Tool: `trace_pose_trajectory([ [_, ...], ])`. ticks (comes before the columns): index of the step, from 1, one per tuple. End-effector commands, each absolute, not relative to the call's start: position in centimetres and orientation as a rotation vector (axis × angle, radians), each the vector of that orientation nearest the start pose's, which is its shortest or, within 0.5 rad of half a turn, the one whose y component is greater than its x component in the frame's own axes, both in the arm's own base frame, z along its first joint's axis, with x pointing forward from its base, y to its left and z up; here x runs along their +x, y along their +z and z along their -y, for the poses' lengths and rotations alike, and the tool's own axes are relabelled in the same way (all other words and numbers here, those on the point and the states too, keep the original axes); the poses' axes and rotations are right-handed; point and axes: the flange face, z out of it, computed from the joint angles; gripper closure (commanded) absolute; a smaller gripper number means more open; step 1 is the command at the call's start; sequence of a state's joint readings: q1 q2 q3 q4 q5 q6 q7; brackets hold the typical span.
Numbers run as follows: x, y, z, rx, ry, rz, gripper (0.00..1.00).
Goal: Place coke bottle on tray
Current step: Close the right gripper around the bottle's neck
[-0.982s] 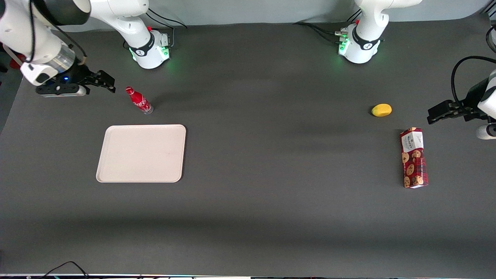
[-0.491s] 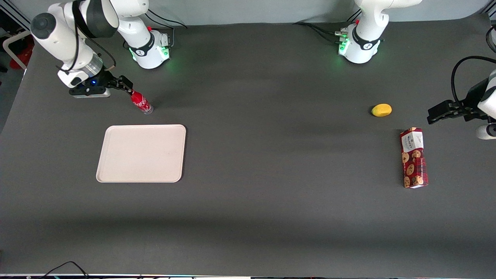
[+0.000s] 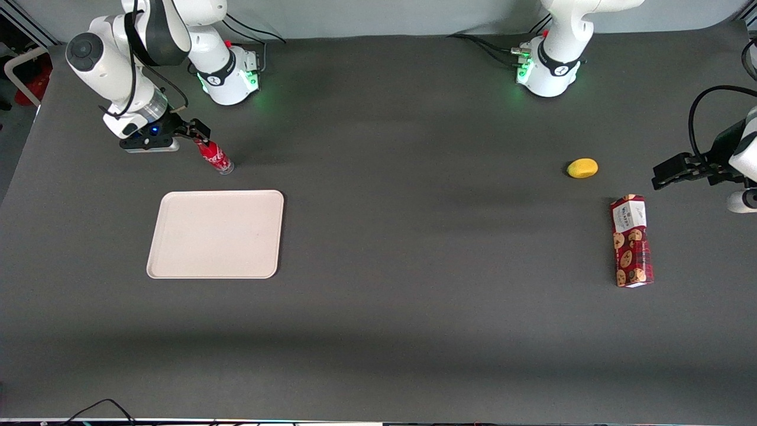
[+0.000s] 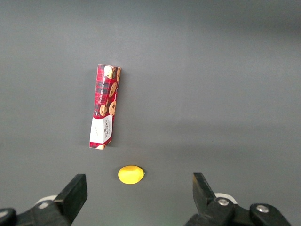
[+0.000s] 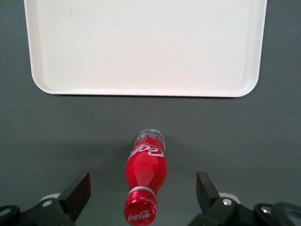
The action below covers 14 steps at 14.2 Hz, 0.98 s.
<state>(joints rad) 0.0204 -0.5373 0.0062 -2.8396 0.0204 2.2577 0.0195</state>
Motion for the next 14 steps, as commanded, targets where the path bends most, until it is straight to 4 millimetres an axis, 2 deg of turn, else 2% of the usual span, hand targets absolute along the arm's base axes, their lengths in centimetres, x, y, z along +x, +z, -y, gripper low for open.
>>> trace_pose_trajectory([
  [1,32.0,31.9,-0.6,-3.138,0.087,-0.003,0.00],
  [8,31.5,30.7,-0.8,-3.141,0.142,0.004,0.02],
  [10,31.5,30.4,-0.9,-3.141,0.157,0.006,0.10],
  [14,31.4,29.8,-0.9,-3.133,0.193,-0.004,0.32],
])
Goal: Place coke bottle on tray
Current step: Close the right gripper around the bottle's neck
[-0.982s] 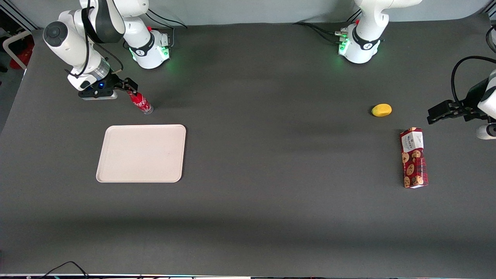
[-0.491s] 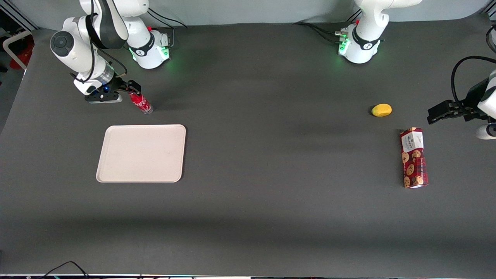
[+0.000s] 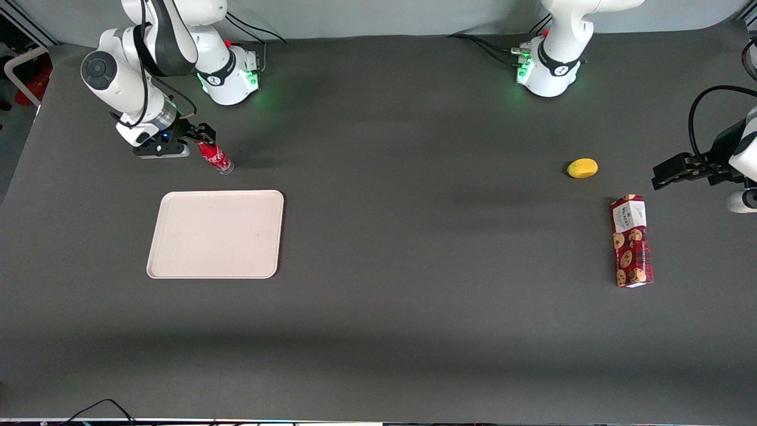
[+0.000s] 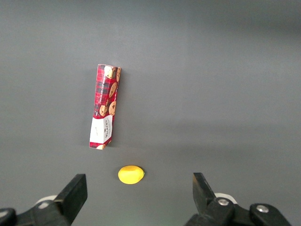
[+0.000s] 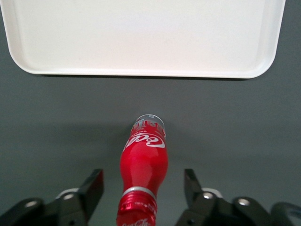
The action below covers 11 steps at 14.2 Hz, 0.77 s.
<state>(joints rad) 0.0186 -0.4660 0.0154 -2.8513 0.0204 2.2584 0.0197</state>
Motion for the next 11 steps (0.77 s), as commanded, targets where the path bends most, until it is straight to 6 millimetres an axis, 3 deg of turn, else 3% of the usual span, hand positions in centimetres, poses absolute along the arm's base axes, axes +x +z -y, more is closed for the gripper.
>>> trace_pose_trajectory([
  [1,31.42,29.73,-0.97,-3.133,0.197,-0.004,0.36],
  [4,31.39,29.57,-0.98,-3.130,0.207,-0.008,0.48],
  [9,31.38,29.28,-1.14,-3.120,0.223,-0.016,0.94],
  [11,31.56,29.49,-1.30,-3.121,0.219,-0.011,1.00],
])
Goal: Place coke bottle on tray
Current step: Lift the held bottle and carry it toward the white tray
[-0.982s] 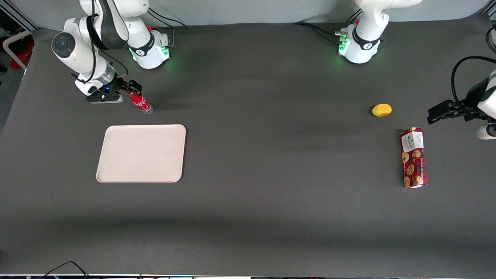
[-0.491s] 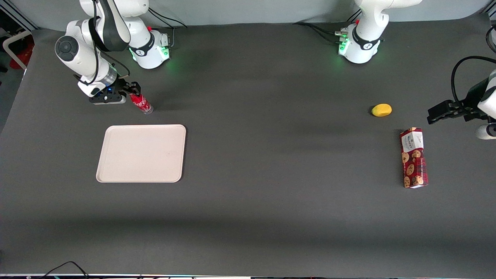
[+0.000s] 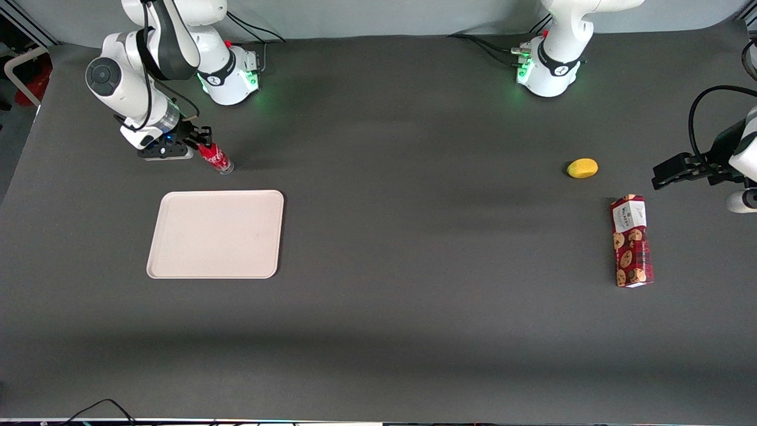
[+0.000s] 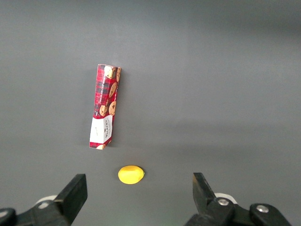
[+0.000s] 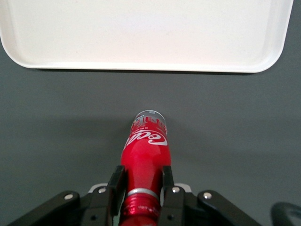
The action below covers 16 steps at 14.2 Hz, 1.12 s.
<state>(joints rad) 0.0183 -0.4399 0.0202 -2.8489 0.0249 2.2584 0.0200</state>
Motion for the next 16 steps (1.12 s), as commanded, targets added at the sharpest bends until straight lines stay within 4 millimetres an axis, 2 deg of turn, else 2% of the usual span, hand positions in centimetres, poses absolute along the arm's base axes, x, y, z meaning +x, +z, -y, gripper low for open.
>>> trace_pose_trajectory([
  [1,31.7,29.7,-1.4,-3.120,0.223,-0.008,1.00],
  [4,32.9,31.6,-1.5,-3.117,0.252,-0.003,1.00],
  [6,34.5,34.6,-1.7,-3.110,0.276,0.002,1.00],
  [9,37.1,40.7,-2.0,-3.109,0.266,0.020,1.00],
  [13,40.3,50.2,-2.3,-3.105,0.218,0.055,1.00],
  [16,43.6,56.6,-1.9,-3.110,0.177,0.092,1.00],
])
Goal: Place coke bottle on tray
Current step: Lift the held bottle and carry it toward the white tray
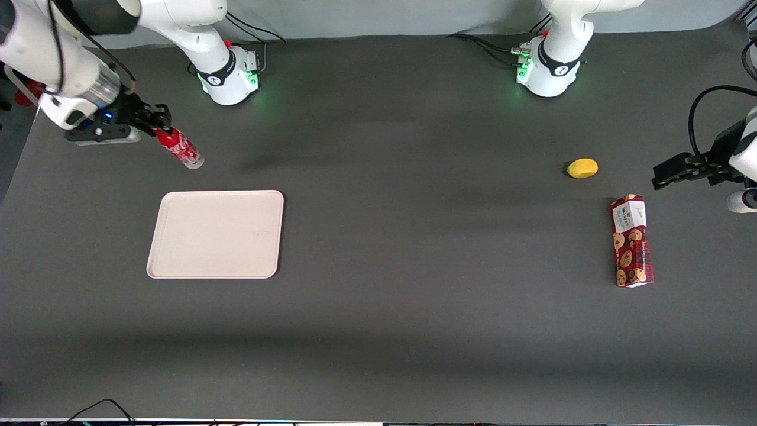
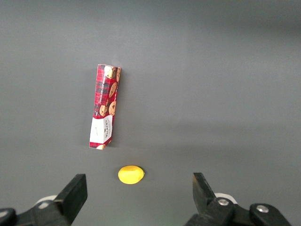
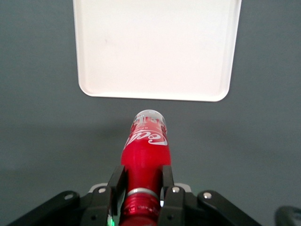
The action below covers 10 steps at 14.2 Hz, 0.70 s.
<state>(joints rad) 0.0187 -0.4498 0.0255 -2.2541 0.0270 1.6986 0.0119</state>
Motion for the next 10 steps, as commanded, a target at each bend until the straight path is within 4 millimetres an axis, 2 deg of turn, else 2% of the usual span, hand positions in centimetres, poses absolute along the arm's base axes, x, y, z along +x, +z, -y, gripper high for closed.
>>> trace_pose_trajectory([
  [1,45.3,58.4,-1.4,-3.103,0.161,0.131,1.00],
  [3,48.7,59.8,-0.1,-3.100,0.164,0.221,1.00],
  [5,51.9,59.9,1.9,-3.133,0.163,0.302,1.00],
  [6,53.3,59.2,3.0,-3.133,0.180,0.334,1.00],
  [8,55.3,56.1,5.4,-3.136,0.250,0.362,1.00],
  [10,57.1,53.2,6.6,-3.161,0.270,0.358,1.00],
])
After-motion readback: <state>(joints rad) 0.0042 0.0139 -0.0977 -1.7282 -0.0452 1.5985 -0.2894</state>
